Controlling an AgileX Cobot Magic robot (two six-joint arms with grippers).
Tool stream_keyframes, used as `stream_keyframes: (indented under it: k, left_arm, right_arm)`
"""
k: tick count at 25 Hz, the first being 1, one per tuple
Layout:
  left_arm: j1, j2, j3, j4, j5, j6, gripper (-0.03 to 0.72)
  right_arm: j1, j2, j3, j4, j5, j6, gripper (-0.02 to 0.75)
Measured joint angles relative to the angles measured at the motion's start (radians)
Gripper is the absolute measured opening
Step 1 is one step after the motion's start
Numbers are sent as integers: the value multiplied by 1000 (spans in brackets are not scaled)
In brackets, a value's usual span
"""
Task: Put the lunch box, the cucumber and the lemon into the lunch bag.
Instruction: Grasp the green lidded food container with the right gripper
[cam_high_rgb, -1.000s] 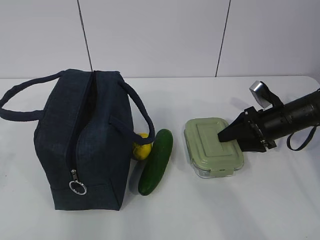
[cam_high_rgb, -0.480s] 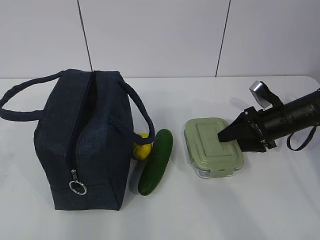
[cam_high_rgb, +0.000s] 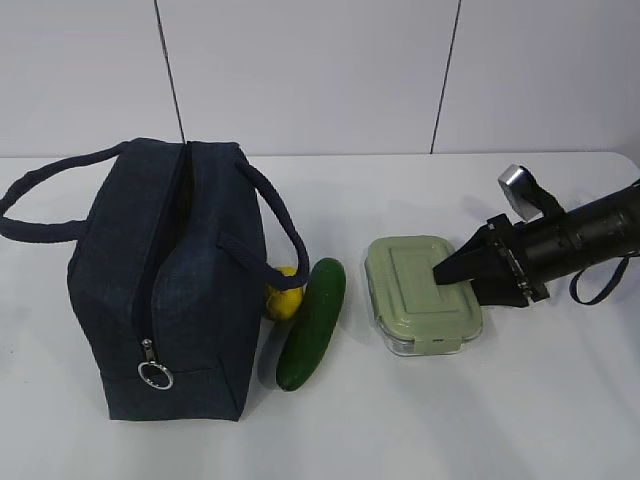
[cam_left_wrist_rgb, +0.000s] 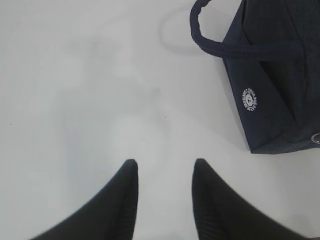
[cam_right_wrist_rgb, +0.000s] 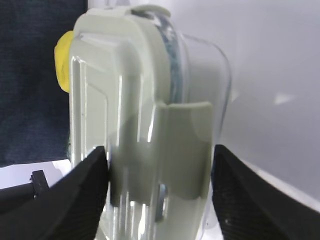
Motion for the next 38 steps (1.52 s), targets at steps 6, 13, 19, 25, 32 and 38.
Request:
stream_keyframes:
  k: [6,13,19,25,32,38]
  left_arm:
    - [0,0,0,0,0,0,264]
    - [0,0,0,0,0,0,264]
    - [0,0,0,0,0,0,264]
    - [0,0,0,0,0,0,281]
    - [0,0,0,0,0,0,265]
    - [0,0,0,0,0,0,264]
  right_arm:
    - [0,2,0,1,0,1,462]
    - [0,2,0,1,0,1,461]
    - [0,2,0,1,0,1,461]
    - [0,2,0,1,0,1,461]
    - [0,2,0,6,5,4,416]
    - [0,2,0,8,5,9,407]
